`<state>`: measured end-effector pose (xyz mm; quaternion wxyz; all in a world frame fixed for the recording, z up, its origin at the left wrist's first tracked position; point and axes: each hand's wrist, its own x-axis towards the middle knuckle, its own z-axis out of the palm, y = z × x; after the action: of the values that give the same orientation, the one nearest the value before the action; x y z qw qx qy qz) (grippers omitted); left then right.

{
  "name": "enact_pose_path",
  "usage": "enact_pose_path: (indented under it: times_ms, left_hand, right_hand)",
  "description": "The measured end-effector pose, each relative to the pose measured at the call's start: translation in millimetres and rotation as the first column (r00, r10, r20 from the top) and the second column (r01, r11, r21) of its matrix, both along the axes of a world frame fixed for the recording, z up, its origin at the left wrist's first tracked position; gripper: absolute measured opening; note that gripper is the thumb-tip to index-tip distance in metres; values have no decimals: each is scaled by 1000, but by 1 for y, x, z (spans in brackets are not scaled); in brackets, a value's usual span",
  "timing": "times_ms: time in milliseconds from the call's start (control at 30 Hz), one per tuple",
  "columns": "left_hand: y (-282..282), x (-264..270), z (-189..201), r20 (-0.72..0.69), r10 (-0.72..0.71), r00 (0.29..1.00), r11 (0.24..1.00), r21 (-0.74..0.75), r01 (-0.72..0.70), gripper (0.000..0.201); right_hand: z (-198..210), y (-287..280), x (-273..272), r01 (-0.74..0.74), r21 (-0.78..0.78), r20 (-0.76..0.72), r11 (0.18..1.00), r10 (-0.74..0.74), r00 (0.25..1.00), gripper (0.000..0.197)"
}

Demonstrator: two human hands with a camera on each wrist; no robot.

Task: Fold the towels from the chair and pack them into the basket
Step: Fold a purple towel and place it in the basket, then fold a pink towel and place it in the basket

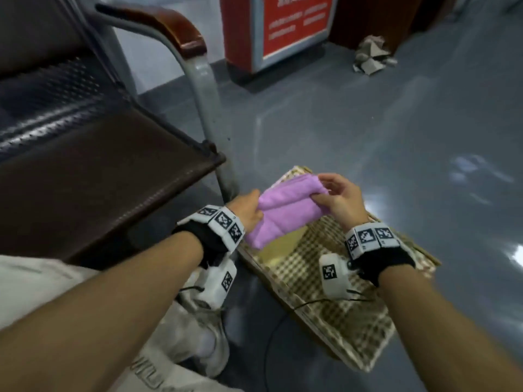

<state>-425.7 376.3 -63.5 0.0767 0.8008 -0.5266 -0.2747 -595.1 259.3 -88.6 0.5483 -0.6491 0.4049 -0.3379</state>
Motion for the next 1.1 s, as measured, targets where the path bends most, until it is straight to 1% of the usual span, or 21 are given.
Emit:
enact_pose_path:
  times_ms: [100, 167, 200, 267, 333, 400, 467, 533, 567, 600, 633, 700, 767, 833, 900, 1000, 1100]
  left_hand:
    - [-12, -21, -43, -61, -85, 995, 994, 63, 89, 31]
    - [-19, -31, -65, -105, -119, 987, 984, 118, 131, 31]
    - [-23, -36, -74, -128, -141, 982, 973, 162, 161, 32]
    - [-27, -46, -89, -166, -193, 967, 940, 250, 230, 33]
    - [-29, -51, -101, -174, -254, 951, 897, 324, 299, 34]
    - [-29, -51, -112, -166, -268, 949, 874, 372, 312, 35]
    - [-28, -46, -117, -161, -213, 964, 899, 355, 257, 33]
    - [-28, -38, -113, -128, -144, 981, 937, 300, 177, 31]
    - [-28, -34, -110, -120, -120, 985, 952, 268, 148, 30]
    - [-27, -28, -106, -122, -101, 987, 962, 242, 128, 29]
    - [-25, -23, -100, -131, -81, 988, 970, 219, 109, 28]
    - [-20, -7, -86, -167, -30, 985, 985, 160, 57, 24]
    - [-13, 11, -68, -188, 24, 982, 997, 79, -9, 21]
    - [-3, 30, -42, -181, 72, 981, 997, 13, -71, 17]
    - [9, 52, -12, -161, 107, 981, 992, -48, -116, 14]
    - [35, 92, 39, -118, 182, 976, 965, -167, -200, 10]
    - [72, 137, 95, -67, 292, 954, 908, -292, -299, 8]
  right_hand:
    - [-33, -8, -27, 10, 33, -77, 999, -7, 997, 41]
    - [-48, -14, -38, -15, 54, -171, 998, 24, 985, 37]
    - [-56, -17, -43, -40, 62, -246, 997, 54, 968, 34]
    - [-72, -24, -50, -91, 73, -405, 993, 113, 907, 30]
    - [-90, -26, -52, -105, 103, -495, 989, 143, 857, 29]
    - [-108, -27, -48, -110, 139, -564, 984, 170, 808, 26]
    - [-127, -28, -43, -92, 210, -646, 973, 209, 734, 26]
    - [-140, -31, -39, -78, 259, -749, 963, 251, 613, 26]
    - [-142, -32, -38, -92, 264, -791, 960, 270, 548, 25]
    - [-140, -33, -34, -124, 260, -818, 958, 286, 499, 22]
    - [-135, -33, -30, -167, 246, -832, 955, 296, 468, 21]
    - [-117, -33, -15, -251, 186, -843, 950, 285, 455, 19]
    - [-92, -31, 5, -306, 128, -840, 943, 267, 473, 17]
    - [-62, -28, 31, -370, 68, -822, 926, 263, 506, 20]
    - [-29, -21, 64, -459, -7, -810, 888, 264, 523, 22]
    - [25, -4, 124, -563, -95, -775, 821, 294, 559, 18]
    - [82, 26, 191, -669, -223, -746, 709, 318, 585, 17]
